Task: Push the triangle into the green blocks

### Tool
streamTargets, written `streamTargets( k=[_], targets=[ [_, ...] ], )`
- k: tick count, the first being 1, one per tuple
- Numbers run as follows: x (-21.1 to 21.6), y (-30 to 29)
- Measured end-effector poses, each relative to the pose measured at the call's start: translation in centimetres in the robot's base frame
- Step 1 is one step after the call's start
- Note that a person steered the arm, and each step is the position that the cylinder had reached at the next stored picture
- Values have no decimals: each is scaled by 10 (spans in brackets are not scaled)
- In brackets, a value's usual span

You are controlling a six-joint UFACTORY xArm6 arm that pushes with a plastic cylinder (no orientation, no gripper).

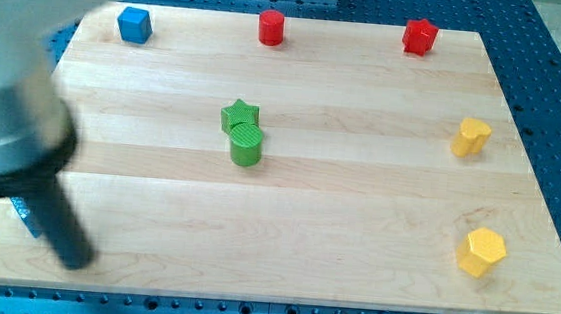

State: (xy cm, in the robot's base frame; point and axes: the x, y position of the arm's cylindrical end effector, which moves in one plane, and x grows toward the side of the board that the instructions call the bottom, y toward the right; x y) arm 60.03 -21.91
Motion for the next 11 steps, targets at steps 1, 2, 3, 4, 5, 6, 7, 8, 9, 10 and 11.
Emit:
streamTargets(
  k=[1, 2, 3, 4, 5, 6, 7, 8, 9, 10, 11],
  targets=[
    [-11, -36],
    [-72, 45],
    [-119, 83],
    [-27, 62],
    [-27, -14],
    [-88, 2],
    [-120, 76],
    [-144, 99],
    [-136, 27],
    [-150, 62],
    [-171, 95]
  ],
)
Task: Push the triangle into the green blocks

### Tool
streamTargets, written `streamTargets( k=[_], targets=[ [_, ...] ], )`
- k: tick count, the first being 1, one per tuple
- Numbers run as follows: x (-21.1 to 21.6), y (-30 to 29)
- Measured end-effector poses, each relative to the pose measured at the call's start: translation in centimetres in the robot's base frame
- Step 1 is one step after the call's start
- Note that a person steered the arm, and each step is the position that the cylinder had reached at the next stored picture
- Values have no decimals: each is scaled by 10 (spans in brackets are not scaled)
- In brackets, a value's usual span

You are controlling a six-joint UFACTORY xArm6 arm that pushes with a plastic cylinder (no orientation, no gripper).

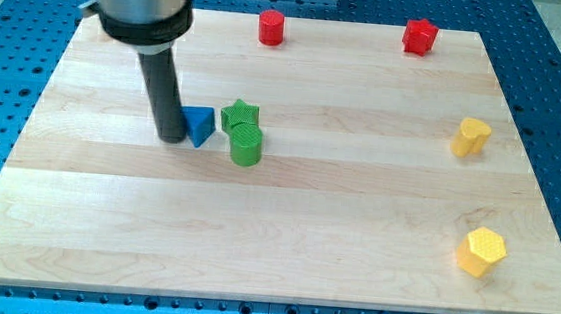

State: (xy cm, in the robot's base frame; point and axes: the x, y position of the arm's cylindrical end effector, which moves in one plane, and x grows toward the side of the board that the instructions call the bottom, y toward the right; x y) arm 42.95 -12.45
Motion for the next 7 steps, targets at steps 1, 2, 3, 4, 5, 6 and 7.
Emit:
streamTargets(
  k=[1, 2, 3, 4, 5, 6, 7],
  targets=[
    [-9, 3],
    [-9, 16],
    [-2, 21],
    [23, 30],
    [61, 46],
    [89, 64],
    [71, 63]
  ],
)
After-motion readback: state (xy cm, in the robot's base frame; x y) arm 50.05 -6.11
